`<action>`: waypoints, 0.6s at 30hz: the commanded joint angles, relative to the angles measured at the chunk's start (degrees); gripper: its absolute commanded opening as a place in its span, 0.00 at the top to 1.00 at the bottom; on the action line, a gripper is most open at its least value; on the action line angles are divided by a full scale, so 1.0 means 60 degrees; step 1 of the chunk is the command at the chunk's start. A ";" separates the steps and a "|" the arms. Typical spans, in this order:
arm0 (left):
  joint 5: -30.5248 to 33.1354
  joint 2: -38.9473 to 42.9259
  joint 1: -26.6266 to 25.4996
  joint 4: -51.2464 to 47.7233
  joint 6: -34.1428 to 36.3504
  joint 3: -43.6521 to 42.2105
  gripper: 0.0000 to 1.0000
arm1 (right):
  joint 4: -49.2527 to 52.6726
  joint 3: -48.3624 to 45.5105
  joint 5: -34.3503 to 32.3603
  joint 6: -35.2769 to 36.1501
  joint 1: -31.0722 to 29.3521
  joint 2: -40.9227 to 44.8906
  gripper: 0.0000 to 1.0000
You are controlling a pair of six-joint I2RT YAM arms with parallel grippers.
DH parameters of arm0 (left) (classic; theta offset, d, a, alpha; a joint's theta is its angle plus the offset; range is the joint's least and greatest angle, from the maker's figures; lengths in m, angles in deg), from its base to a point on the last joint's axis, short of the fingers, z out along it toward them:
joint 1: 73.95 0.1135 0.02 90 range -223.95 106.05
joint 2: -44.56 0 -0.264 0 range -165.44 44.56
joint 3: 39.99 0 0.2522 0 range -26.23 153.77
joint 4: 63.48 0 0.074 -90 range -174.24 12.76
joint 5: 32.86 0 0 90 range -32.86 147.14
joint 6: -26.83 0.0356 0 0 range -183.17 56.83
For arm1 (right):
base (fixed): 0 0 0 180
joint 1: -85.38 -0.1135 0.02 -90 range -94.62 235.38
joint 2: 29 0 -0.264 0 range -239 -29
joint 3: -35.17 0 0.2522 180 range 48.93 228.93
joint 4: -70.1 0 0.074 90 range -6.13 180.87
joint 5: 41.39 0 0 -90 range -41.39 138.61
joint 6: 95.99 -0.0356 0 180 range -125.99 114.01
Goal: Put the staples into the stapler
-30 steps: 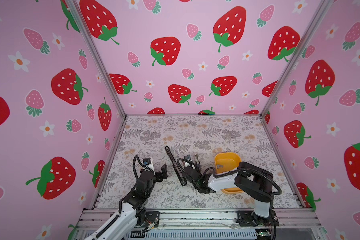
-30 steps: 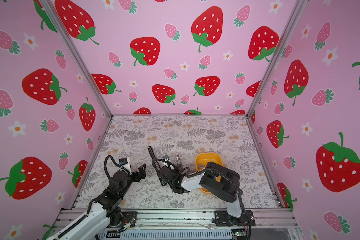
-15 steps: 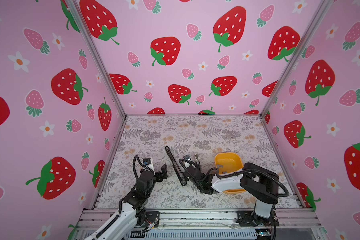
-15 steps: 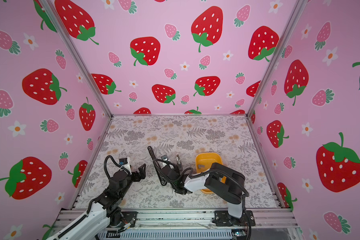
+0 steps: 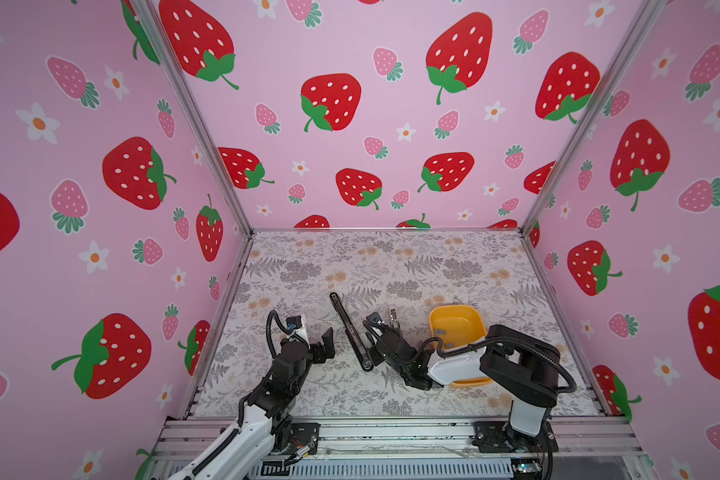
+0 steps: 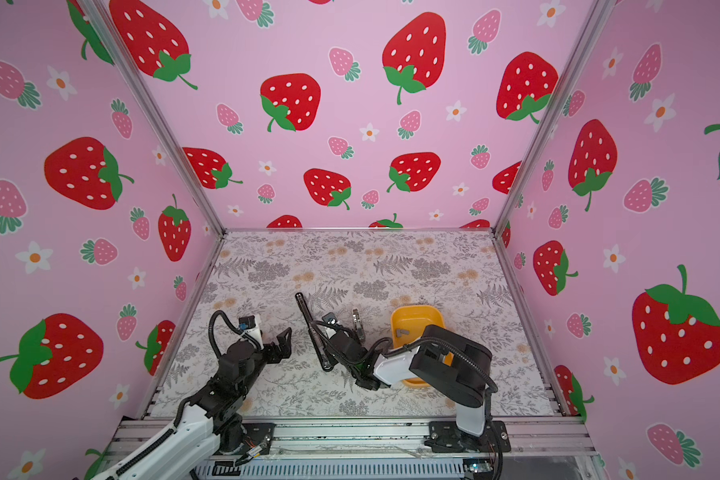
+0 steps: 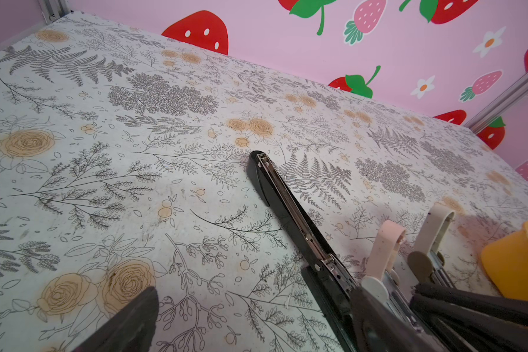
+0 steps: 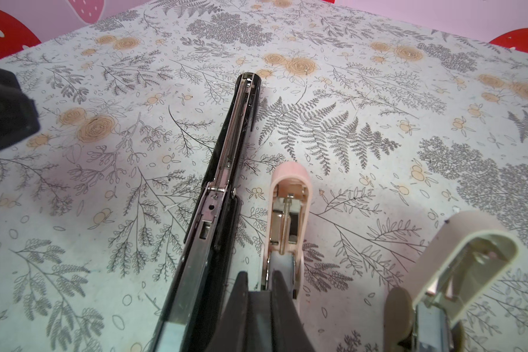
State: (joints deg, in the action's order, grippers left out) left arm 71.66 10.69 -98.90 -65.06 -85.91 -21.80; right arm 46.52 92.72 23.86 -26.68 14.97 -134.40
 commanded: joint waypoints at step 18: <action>0.0126 0.0005 0.0027 0.0218 -0.0060 0.0246 0.01 | -0.0309 -0.0025 -0.0014 0.0051 0.0148 -0.0288 0.93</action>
State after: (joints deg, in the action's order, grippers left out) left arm 71.66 10.65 -98.90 -65.06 -85.91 -21.80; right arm 46.09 92.69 24.08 -26.50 15.60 -134.86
